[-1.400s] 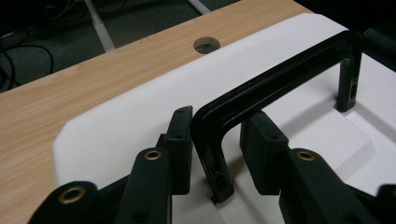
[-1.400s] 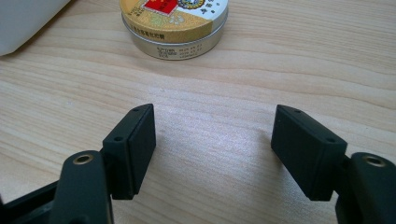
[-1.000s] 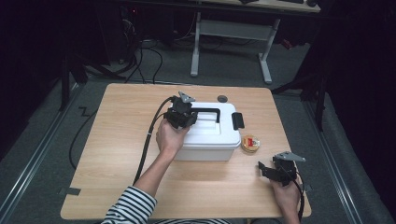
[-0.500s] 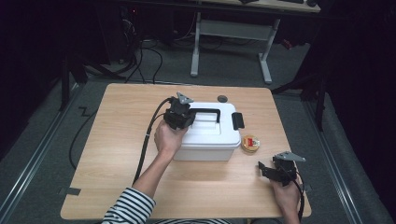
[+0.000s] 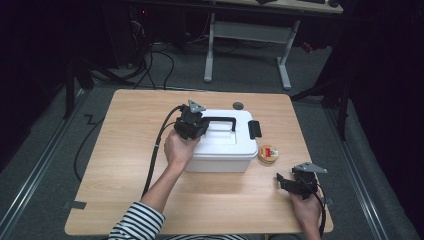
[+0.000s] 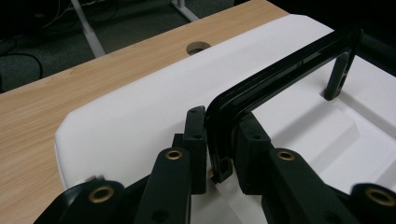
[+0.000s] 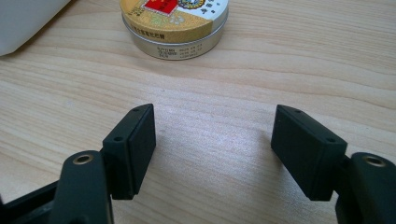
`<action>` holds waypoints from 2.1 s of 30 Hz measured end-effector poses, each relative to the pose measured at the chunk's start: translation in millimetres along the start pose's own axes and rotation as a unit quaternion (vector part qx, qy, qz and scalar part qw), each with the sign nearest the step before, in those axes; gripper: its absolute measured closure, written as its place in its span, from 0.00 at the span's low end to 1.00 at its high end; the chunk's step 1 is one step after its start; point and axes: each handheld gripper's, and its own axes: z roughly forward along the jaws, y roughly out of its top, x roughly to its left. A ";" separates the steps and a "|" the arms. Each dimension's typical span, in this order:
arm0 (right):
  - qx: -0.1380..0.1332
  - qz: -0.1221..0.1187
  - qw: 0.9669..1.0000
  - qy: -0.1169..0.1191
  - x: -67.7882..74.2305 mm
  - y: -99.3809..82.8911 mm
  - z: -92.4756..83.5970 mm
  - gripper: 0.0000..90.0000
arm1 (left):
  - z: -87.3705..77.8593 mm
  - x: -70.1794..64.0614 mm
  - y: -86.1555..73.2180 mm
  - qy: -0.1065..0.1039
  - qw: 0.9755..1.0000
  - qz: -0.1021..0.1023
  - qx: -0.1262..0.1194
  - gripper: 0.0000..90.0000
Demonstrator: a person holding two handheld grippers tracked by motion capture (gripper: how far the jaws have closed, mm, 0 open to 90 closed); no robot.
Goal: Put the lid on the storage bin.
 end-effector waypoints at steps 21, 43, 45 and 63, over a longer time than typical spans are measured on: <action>0.000 0.000 1.000 0.000 0.0 0.0 0.0 0.34 | -5.4 1.0 -1.1 -0.017 1.000 0.007 -0.015 0.86; 0.000 -0.001 1.000 0.001 0.0 0.0 -0.1 0.34 | -14.5 1.9 1.2 -0.038 0.999 0.018 -0.031 0.87; 0.000 0.000 1.000 0.000 0.0 0.0 0.0 0.34 | -14.6 2.0 1.4 -0.039 0.999 0.018 -0.032 0.87; 0.000 0.000 1.000 0.000 0.0 0.0 0.0 0.34 | -22.6 1.8 6.9 -0.059 0.997 0.036 -0.043 0.88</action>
